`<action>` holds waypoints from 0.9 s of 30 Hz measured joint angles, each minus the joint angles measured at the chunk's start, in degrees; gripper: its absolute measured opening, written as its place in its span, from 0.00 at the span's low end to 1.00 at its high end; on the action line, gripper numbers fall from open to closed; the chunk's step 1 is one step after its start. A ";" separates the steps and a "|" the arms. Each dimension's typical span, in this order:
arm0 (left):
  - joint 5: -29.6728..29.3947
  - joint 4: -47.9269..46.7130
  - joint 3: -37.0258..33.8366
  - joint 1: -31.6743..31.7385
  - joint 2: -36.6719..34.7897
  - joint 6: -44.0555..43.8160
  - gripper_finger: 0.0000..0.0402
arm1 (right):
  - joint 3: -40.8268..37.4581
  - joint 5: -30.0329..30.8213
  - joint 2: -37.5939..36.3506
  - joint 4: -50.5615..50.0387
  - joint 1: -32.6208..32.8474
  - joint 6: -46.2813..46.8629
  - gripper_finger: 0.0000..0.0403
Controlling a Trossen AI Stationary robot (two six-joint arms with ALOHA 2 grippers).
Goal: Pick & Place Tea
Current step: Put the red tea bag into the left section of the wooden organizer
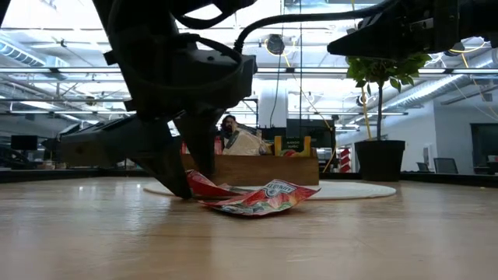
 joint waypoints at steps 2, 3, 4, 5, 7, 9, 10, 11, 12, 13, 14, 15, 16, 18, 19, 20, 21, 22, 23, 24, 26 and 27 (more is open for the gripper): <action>0.31 0.02 -0.63 -0.02 -0.04 -0.67 0.46 | 0.00 0.00 0.00 0.03 -0.02 -0.01 0.00; 0.33 -0.24 -0.73 0.00 -0.04 -1.13 0.42 | -0.01 0.00 0.00 0.03 0.01 0.01 0.00; 0.33 -0.40 -0.77 0.00 -0.02 -1.57 0.38 | 0.00 0.00 0.00 0.02 -0.02 0.01 0.00; 0.51 -0.43 -0.80 0.02 0.00 -1.92 0.34 | 0.00 0.00 0.00 0.03 -0.02 0.00 0.00; 0.99 -0.39 -0.82 -0.03 0.06 -2.07 0.25 | 0.00 0.00 0.00 0.03 -0.01 0.01 0.00; 1.13 -0.40 -0.85 -0.31 0.17 -2.05 0.15 | -0.01 0.00 0.00 0.03 0.01 0.01 0.00; 1.14 -0.41 -0.87 -0.41 0.21 -2.07 0.10 | -0.01 0.00 0.00 0.04 0.00 0.01 0.00; 1.13 -0.41 -0.88 -0.51 0.22 -2.10 0.06 | 0.00 0.00 0.00 0.03 0.01 0.01 0.00; 1.06 -0.43 -0.88 -0.54 0.22 -2.21 0.04 | -0.01 0.00 0.00 0.03 -0.01 0.01 0.00; 0.47 -0.46 -0.88 -0.56 0.22 -2.45 0.04 | -0.01 0.00 0.00 0.04 -0.01 0.05 0.00; -0.74 -0.68 -0.88 -0.76 0.22 -2.82 0.04 | -0.02 0.00 0.00 0.04 -0.02 0.30 0.00; -2.42 -1.12 -0.88 -1.09 0.22 -2.94 0.04 | -0.02 0.00 0.00 0.04 0.01 0.56 0.00; -4.49 -1.75 -0.94 -1.48 0.20 -2.68 0.04 | -0.01 0.00 0.00 0.03 -0.02 0.82 0.00; -8.82 -2.77 -0.97 -2.18 0.08 -1.09 0.03 | 0.00 0.00 0.00 0.06 -0.01 1.36 0.00; -11.83 -3.25 -0.89 -2.57 -0.02 -0.57 0.02 | 0.00 0.00 0.00 0.05 -0.01 1.54 0.00; -15.34 -4.18 -0.48 -3.01 -0.02 -0.48 0.02 | -0.01 0.00 0.00 0.04 -0.01 1.74 0.00; -19.39 -5.21 -0.05 -3.44 -0.02 -0.39 0.02 | 0.00 0.00 0.00 0.07 -0.01 2.18 0.00; -23.50 -5.62 0.19 -3.86 -0.02 -0.22 0.03 | -0.01 0.00 0.00 0.07 0.00 2.98 0.00; -27.25 -5.25 0.38 -4.20 -0.06 0.28 0.03 | -0.01 -0.01 0.00 0.07 -0.04 3.94 0.00; -30.61 -4.51 0.59 -4.44 -0.08 1.05 0.03 | 0.00 -0.02 0.00 0.11 -0.13 4.76 0.00; -36.76 -3.59 1.27 -4.57 -0.08 2.04 0.02 | -0.01 -0.02 0.00 0.49 -0.41 6.66 0.00; -39.97 -3.05 1.64 -4.57 -0.08 2.61 0.02 | -0.02 -0.02 0.00 0.52 -0.63 8.04 0.00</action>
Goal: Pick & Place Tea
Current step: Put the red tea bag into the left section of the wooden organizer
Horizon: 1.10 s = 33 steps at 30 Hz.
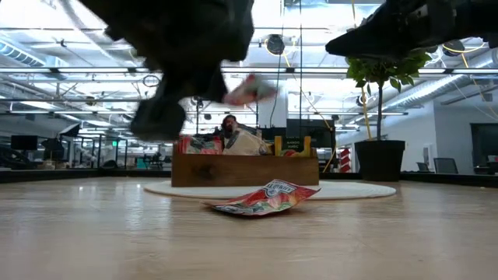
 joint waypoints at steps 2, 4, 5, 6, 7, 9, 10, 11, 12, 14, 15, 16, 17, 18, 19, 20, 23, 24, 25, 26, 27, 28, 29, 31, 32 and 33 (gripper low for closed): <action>-6.34 2.98 0.16 0.18 -0.07 2.07 0.02 | 0.01 -0.07 0.00 0.06 -0.89 2.86 0.00; -10.11 6.38 0.16 0.65 -0.04 5.60 0.03 | 0.00 -1.48 0.18 0.60 -2.07 5.02 0.01; -11.23 8.14 0.16 0.90 -0.04 7.47 0.02 | 0.01 -3.92 0.71 1.24 -2.98 5.92 0.02; -11.98 9.77 0.16 1.18 -0.04 9.31 0.02 | 0.01 -7.49 1.45 2.10 -3.91 6.94 0.04; -12.36 11.07 0.16 1.47 -0.04 11.05 0.02 | -0.01 -11.32 2.43 3.26 -4.83 8.04 0.07; -12.49 12.62 0.16 2.16 -0.04 13.49 0.02 | -0.01 -18.06 4.66 7.50 -6.56 10.19 0.14; -12.65 12.96 0.16 2.47 -0.04 14.00 0.02 | 0.02 -19.64 5.81 9.32 -7.29 11.09 0.17; -13.51 12.99 0.16 2.78 -0.04 13.99 0.02 | 0.02 -19.95 6.91 10.49 -7.86 11.79 0.21; -14.78 12.98 0.16 3.09 -0.04 13.78 0.02 | 0.02 -19.79 7.99 11.27 -8.39 12.25 0.25; -15.94 13.00 0.16 3.49 -0.05 13.24 0.02 | -0.01 -19.53 10.28 13.38 -9.41 12.56 0.33; -15.96 13.00 0.16 3.73 -0.04 12.83 0.02 | -0.01 -19.61 11.26 14.86 -9.79 12.60 0.36; -15.98 13.00 0.16 3.95 -0.04 12.42 0.02 | -0.01 -20.10 12.03 15.98 -10.07 12.71 0.39; -15.97 12.98 0.16 4.26 -0.04 12.13 0.02 | -0.01 -21.23 12.57 16.74 -10.41 13.27 0.41; -15.98 12.98 0.16 4.42 -0.06 11.99 0.02 | -0.01 -22.40 13.30 17.98 -10.75 14.03 0.43; -16.00 13.04 0.16 4.56 -0.04 11.86 0.02 | -0.01 -23.69 14.08 19.61 -11.17 14.63 0.44; -16.00 13.16 0.16 4.58 -0.04 11.87 0.02 | 0.02 -24.69 14.78 20.82 -11.55 15.15 0.45; -16.02 14.38 0.16 4.85 -0.06 11.88 0.02 | 0.00 -26.95 16.74 24.74 -12.67 16.01 0.45; -16.05 15.20 0.16 4.85 -0.06 12.24 0.02 | 0.02 -26.88 17.47 26.10 -13.00 16.01 0.45; -16.05 16.19 0.16 4.85 -0.07 13.06 0.02 | 0.02 -26.91 18.16 26.81 -13.37 16.05 0.44; -16.05 17.23 0.16 4.85 -0.05 14.15 0.02 | 0.02 -26.94 18.76 27.30 -13.74 16.31 0.43; -16.05 18.46 0.16 4.85 -0.05 15.34 0.02 | 0.02 -26.97 19.37 27.66 -14.18 16.78 0.42; -16.05 19.79 0.16 4.85 -0.04 16.63 0.02 | 0.07 -26.95 19.96 28.04 -14.66 17.35 0.41; -16.05 21.12 0.16 4.85 -0.06 17.66 0.02 | 0.23 -26.94 20.37 28.12 -15.09 17.82 0.40; -16.14 23.64 0.16 4.85 -0.05 19.76 0.02 | 0.26 -26.99 20.46 27.91 -15.73 18.87 0.38; -16.19 24.47 0.16 4.85 -0.07 20.68 0.02 | 0.27 -27.02 20.40 28.01 -15.92 18.99 0.38; -16.16 25.34 0.17 4.85 -0.07 21.30 0.02 | 0.30 -27.01 20.39 28.19 -16.00 18.98 0.37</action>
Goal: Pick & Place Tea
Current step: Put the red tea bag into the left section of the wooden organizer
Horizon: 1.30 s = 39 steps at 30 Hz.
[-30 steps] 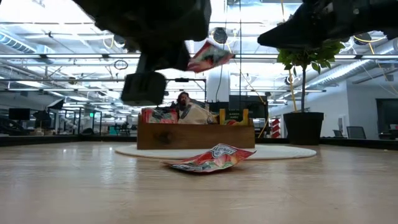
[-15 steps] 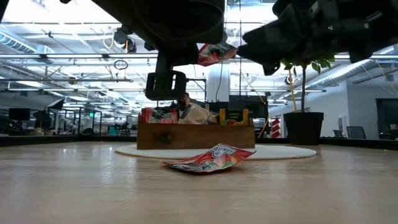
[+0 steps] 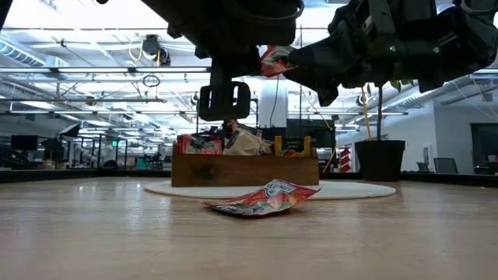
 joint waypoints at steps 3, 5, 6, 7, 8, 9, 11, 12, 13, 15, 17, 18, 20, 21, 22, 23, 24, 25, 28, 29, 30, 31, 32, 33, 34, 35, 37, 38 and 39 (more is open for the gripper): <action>0.00 0.43 0.01 0.04 0.00 0.86 0.02 | 0.00 -0.01 0.00 0.11 -0.02 -0.01 0.35; 0.00 0.47 0.01 0.04 0.00 0.82 0.02 | 0.00 -0.01 0.00 0.39 -0.02 -0.30 0.31; 0.00 0.47 0.01 0.02 0.00 0.80 0.02 | 0.00 -0.03 0.00 0.37 0.00 -0.31 0.29; 0.00 0.45 0.01 0.02 0.00 0.53 0.02 | 0.00 -0.05 0.00 0.34 0.00 -0.31 0.25; 0.00 0.43 0.01 0.04 0.00 0.29 0.02 | 0.00 -0.12 0.00 0.34 0.00 -0.53 0.21; 0.00 0.43 0.01 0.06 0.00 -0.12 0.02 | 0.00 -0.25 0.00 0.34 0.02 -1.16 0.16; 0.02 0.43 0.01 0.00 0.00 -1.33 0.03 | 0.00 -0.06 0.00 0.34 0.28 -2.87 0.05; 0.04 0.41 0.01 -0.13 0.00 -2.29 0.04 | 0.00 0.17 0.00 0.34 0.49 -3.66 0.03; 0.11 0.31 0.01 -0.25 0.00 -3.51 0.05 | 0.00 0.35 0.00 0.35 0.53 -3.89 0.02; 0.26 -0.41 0.01 -0.57 0.00 -6.75 0.07 | 0.00 0.36 -0.44 -0.18 0.55 -4.66 0.01; 0.31 -1.70 0.06 -1.03 -0.01 -10.90 0.10 | 0.00 1.48 -1.82 -2.18 0.60 -5.66 0.00; 0.66 -2.99 0.06 -1.44 -0.07 -13.40 0.11 | 0.00 3.10 -2.61 -3.48 0.87 -6.64 0.00; 0.79 -5.67 0.06 -2.38 -0.09 -18.20 0.13 | 0.00 8.31 -4.78 -7.07 1.65 -9.16 0.00; 0.99 -7.20 0.06 -2.90 -0.11 -20.71 0.14 | -0.02 10.91 -6.01 -8.74 2.08 -10.37 0.00; 1.62 -9.34 0.03 -3.44 -0.49 -23.49 0.15 | -0.02 12.60 -7.34 -10.16 2.47 -11.64 0.00; 3.04 -11.41 0.01 -3.82 -0.98 -26.23 0.16 | 0.00 13.24 -8.58 -11.64 2.76 -12.60 0.00; 5.04 -12.64 0.01 -4.08 -1.58 -29.10 0.16 | 0.00 13.38 -9.93 -13.46 3.08 -13.29 0.00; 7.35 -14.02 0.03 -4.10 -2.44 -32.13 0.17 | 0.00 12.74 -11.36 -15.45 3.39 -13.79 0.00; 12.48 -17.80 0.03 -3.51 -5.02 -40.93 0.20 | 1.07 10.31 -15.31 -23.10 3.87 -13.76 0.00; 14.16 -18.22 0.03 -3.16 -6.06 -43.20 0.21 | 1.73 9.44 -16.70 -27.54 3.89 -13.57 0.00; 16.07 -18.10 0.03 -2.75 -7.13 -45.36 0.22 | 2.58 8.85 -17.52 -31.71 3.89 -13.14 0.00; 17.83 -17.60 0.03 -2.22 -8.32 -47.66 0.24 | 3.70 8.35 -17.89 -35.32 3.89 -12.63 0.00; 19.70 -16.68 0.03 -1.62 -9.41 -49.96 0.26 | 4.74 7.92 -18.17 -38.57 3.96 -12.26 0.00; 22.23 -15.43 0.03 -0.84 -10.37 -51.83 0.29 | 5.48 7.93 -18.30 -41.28 4.17 -12.12 0.00; 25.41 -13.89 0.03 0.14 -11.18 -52.90 0.31 | 6.24 7.97 -18.19 -43.00 4.32 -12.09 0.00; 29.14 -12.08 0.03 1.26 -11.85 -53.16 0.34 | 6.96 7.89 -17.82 -43.50 4.44 -12.09 0.00; 37.11 -7.96 0.03 3.57 -12.37 -51.45 0.41 | 7.71 7.71 -17.25 -43.95 4.87 -12.10 0.00; 41.29 -5.03 0.03 4.64 -12.37 -50.11 0.44 | 7.82 7.71 -17.06 -44.05 5.12 -12.30 0.00; 45.10 -2.40 0.03 5.68 -12.33 -48.56 0.47 | 7.92 7.71 -16.82 -44.07 5.37 -12.52 0.00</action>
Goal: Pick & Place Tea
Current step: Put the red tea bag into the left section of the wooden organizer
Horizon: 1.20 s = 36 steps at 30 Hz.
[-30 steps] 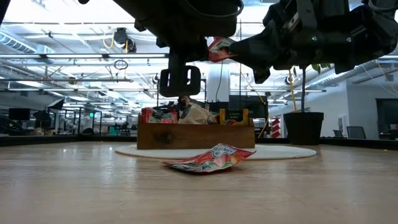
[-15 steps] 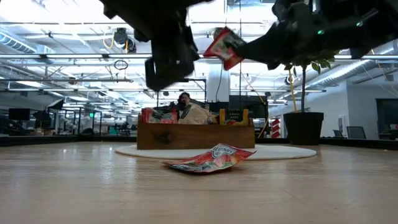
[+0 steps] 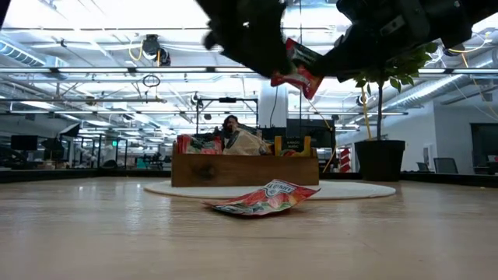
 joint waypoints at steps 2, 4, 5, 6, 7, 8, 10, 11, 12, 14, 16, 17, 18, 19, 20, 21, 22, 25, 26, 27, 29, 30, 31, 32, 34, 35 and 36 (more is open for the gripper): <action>6.58 4.21 0.00 1.70 0.01 3.06 0.52 | 0.04 0.00 0.50 0.10 0.42 -0.07 0.00; 10.80 6.64 0.00 3.10 0.01 4.18 0.56 | 0.04 0.09 0.95 0.06 0.97 -0.12 0.00; 11.82 7.24 0.00 3.69 0.01 4.32 0.57 | 0.04 0.13 1.13 0.06 1.27 -0.14 0.00; 12.40 7.65 0.00 4.16 0.01 4.59 0.58 | 0.04 0.15 1.32 0.04 1.62 -0.14 0.00; 12.56 7.93 0.00 4.54 0.01 5.15 0.58 | 0.04 0.15 1.58 0.11 1.89 -0.15 0.00; 12.53 8.17 0.00 4.82 0.01 5.90 0.59 | 0.04 0.15 1.74 0.06 2.17 -0.16 0.00; 12.61 8.52 0.00 5.10 -0.16 7.48 0.59 | 0.04 0.17 1.81 -0.50 2.69 -0.17 0.00; 12.67 8.43 0.00 5.11 -0.27 7.87 0.59 | 0.04 0.18 1.81 -0.43 2.89 -0.23 0.00; 12.65 8.56 0.00 5.11 -0.33 8.01 0.59 | 0.04 0.22 1.79 -0.33 3.09 -0.42 0.00; 12.59 8.15 -0.02 5.09 -0.95 8.01 0.59 | 0.04 1.23 1.79 -0.45 3.63 -0.52 0.00; 12.50 7.41 -0.10 5.13 -1.97 8.00 0.59 | 0.04 3.45 1.79 -0.57 4.17 -1.05 0.00; 12.50 7.86 -0.08 5.14 -2.54 8.01 0.59 | 0.04 4.44 1.79 -0.59 4.38 -1.14 0.00; 12.49 7.74 -0.07 5.08 -3.22 8.01 0.59 | 0.04 4.72 1.79 -0.67 4.56 -1.23 0.00; 12.49 7.27 -0.07 5.00 -3.82 8.00 0.59 | 0.04 4.70 1.79 -0.80 4.58 -1.23 0.00; 12.50 7.09 -0.07 4.91 -4.27 7.99 0.59 | 0.04 4.63 1.79 -0.82 4.58 -1.21 0.00; 12.61 6.99 -0.05 4.84 -4.67 7.97 0.59 | 0.04 4.59 1.79 -0.86 4.58 -1.14 0.00; 12.72 6.25 -0.04 4.81 -4.91 7.65 0.59 | 0.04 4.59 1.79 -0.86 4.58 -1.12 0.00; 15.67 3.21 -0.02 4.81 -4.93 4.95 0.59 | 0.04 4.57 1.79 -0.28 4.58 -1.12 0.00; 17.40 2.35 -0.03 5.01 -4.83 3.93 0.59 | 0.04 4.57 1.79 0.04 4.58 -1.17 0.00; 18.85 2.02 -0.04 5.21 -4.48 3.18 0.59 | 0.04 4.57 1.79 0.41 4.56 -1.19 0.00; 19.85 2.62 -0.04 5.46 -3.96 2.45 0.59 | 0.04 4.55 1.79 0.43 4.56 -1.21 0.00; 19.60 2.33 -0.06 5.48 -3.86 2.35 0.59 | 0.04 4.53 1.79 0.46 4.58 -1.21 0.00; 18.97 2.38 -0.11 5.49 -3.84 2.01 0.59 | 0.04 4.52 1.79 0.68 4.58 -1.19 0.00; 18.52 3.02 -0.11 5.51 -3.86 2.01 0.59 | 0.04 4.51 1.79 0.89 4.58 -1.12 0.00; 18.34 4.31 -0.04 5.44 -3.96 2.24 0.59 | 0.04 4.50 1.79 0.89 4.58 -1.10 0.00; 18.33 4.68 -0.05 5.44 -3.97 2.65 0.59 | 0.04 4.50 1.79 0.89 4.58 -1.09 0.00; 18.33 5.44 -0.07 5.44 -3.97 3.17 0.59 | 0.04 4.48 1.79 0.87 4.58 -1.08 0.00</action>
